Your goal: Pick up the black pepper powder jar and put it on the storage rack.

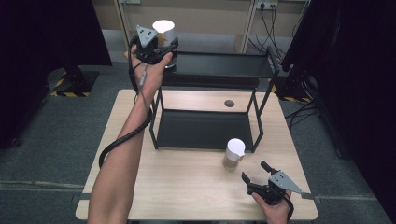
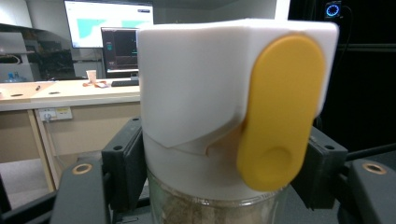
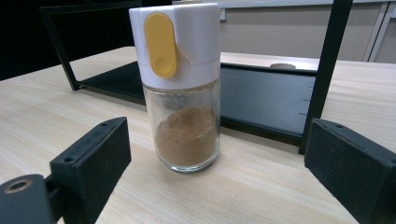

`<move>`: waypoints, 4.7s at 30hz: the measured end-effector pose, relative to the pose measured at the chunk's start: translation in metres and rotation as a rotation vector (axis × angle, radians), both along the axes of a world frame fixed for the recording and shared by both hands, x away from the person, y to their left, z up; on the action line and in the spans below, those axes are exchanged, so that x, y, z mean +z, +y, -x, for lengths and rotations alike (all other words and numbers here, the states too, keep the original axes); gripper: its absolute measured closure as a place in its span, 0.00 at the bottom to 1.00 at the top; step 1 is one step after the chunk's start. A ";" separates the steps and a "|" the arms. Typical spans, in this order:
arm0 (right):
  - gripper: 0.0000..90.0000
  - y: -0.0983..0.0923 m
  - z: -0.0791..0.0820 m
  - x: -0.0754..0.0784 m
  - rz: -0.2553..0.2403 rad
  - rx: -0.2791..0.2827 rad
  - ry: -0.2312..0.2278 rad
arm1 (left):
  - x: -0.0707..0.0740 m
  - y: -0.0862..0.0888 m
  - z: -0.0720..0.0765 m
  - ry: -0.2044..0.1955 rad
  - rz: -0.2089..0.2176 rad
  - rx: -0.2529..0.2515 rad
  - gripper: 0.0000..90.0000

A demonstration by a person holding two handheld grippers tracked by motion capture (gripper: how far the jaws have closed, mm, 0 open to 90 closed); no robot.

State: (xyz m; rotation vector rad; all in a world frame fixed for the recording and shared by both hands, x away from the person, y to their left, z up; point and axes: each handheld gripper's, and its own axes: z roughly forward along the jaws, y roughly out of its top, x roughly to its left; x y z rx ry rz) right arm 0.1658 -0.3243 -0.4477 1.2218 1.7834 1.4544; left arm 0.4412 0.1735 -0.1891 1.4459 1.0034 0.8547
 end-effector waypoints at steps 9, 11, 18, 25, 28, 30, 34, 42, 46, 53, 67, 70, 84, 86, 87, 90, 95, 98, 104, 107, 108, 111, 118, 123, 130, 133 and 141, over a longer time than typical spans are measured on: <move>0.08 0.000 0.000 0.000 0.001 0.000 0.000 | 0.001 0.001 0.000 0.002 0.010 -0.004 0.32; 0.08 0.000 0.000 0.000 0.001 0.001 0.000 | 0.001 -0.001 0.000 -0.005 0.020 -0.004 0.27; 0.08 0.000 0.000 0.000 0.002 0.002 -0.001 | 0.002 -0.005 0.007 -0.004 0.014 0.028 0.16; 0.08 0.001 0.000 0.001 0.005 0.002 0.001 | 0.005 -0.003 0.018 -0.023 0.014 0.049 0.15; 0.08 0.001 0.000 0.001 0.006 0.003 0.002 | 0.007 -0.001 0.023 -0.028 0.014 0.049 0.15; 0.08 0.001 0.000 0.001 0.008 0.003 0.002 | 0.007 0.001 0.027 -0.032 0.020 0.047 0.15; 0.08 0.001 0.000 0.001 0.007 0.003 0.002 | 0.004 0.006 0.032 -0.028 0.023 0.044 0.15; 0.08 0.001 0.000 0.001 0.008 0.001 0.002 | -0.004 0.012 0.044 -0.047 0.017 0.033 0.15; 0.08 0.001 0.000 0.001 0.010 0.001 -0.001 | -0.010 0.014 0.051 -0.051 0.025 0.024 0.15; 0.08 0.001 0.000 0.001 0.010 0.001 0.001 | -0.018 0.014 0.059 -0.066 0.001 0.012 0.15; 0.08 0.002 0.000 0.001 0.011 0.002 0.002 | -0.035 0.015 0.075 -0.076 0.023 -0.017 0.15; 0.08 0.002 0.000 0.001 0.012 0.002 0.002 | -0.039 0.016 0.078 -0.080 0.021 -0.020 0.15; 0.08 0.002 0.000 0.001 0.013 0.002 -0.001 | -0.060 0.022 0.091 -0.077 0.012 -0.032 0.15; 0.08 0.002 0.000 0.001 0.013 0.001 -0.001 | -0.063 0.023 0.093 -0.075 0.013 -0.034 0.15; 0.08 0.002 0.000 0.001 0.013 0.001 -0.001 | -0.064 0.024 0.094 -0.076 0.011 -0.035 0.15; 0.08 0.002 0.000 0.001 0.014 0.002 -0.001 | -0.069 0.025 0.097 -0.074 0.008 -0.038 0.15; 0.08 0.002 0.000 0.001 0.011 0.001 0.002 | -0.079 0.028 0.102 -0.061 0.002 -0.040 0.15; 0.08 0.002 0.000 0.001 0.015 0.002 -0.003 | -0.085 0.029 0.104 -0.054 0.004 -0.042 0.15; 0.08 0.002 0.000 0.001 0.015 0.002 -0.002 | -0.097 0.030 0.112 -0.046 0.014 -0.060 0.15; 0.08 0.002 0.000 0.001 0.013 0.001 -0.002 | -0.102 0.030 0.115 -0.044 0.011 -0.065 0.15; 0.08 0.002 0.000 0.001 0.015 0.001 -0.003 | -0.104 0.030 0.116 -0.043 0.011 -0.065 0.15; 0.08 0.002 0.000 0.001 0.015 0.002 -0.003 | -0.108 0.032 0.119 -0.040 0.012 -0.068 0.15; 0.08 0.002 0.000 0.001 0.014 0.002 -0.002 | -0.119 0.034 0.128 -0.038 0.012 -0.075 0.15; 0.08 0.003 0.000 0.001 0.015 0.002 -0.003 | -0.127 0.037 0.137 -0.032 0.027 -0.084 0.15; 0.08 0.003 0.001 0.001 0.018 0.002 -0.005 | -0.138 0.040 0.146 -0.030 0.033 -0.088 0.15; 0.08 0.003 0.001 0.001 0.018 0.002 -0.005 | -0.144 0.042 0.151 -0.029 0.034 -0.091 0.15; 0.08 0.003 0.001 0.001 0.017 0.002 -0.004 | -0.163 0.046 0.164 -0.021 0.037 -0.096 0.15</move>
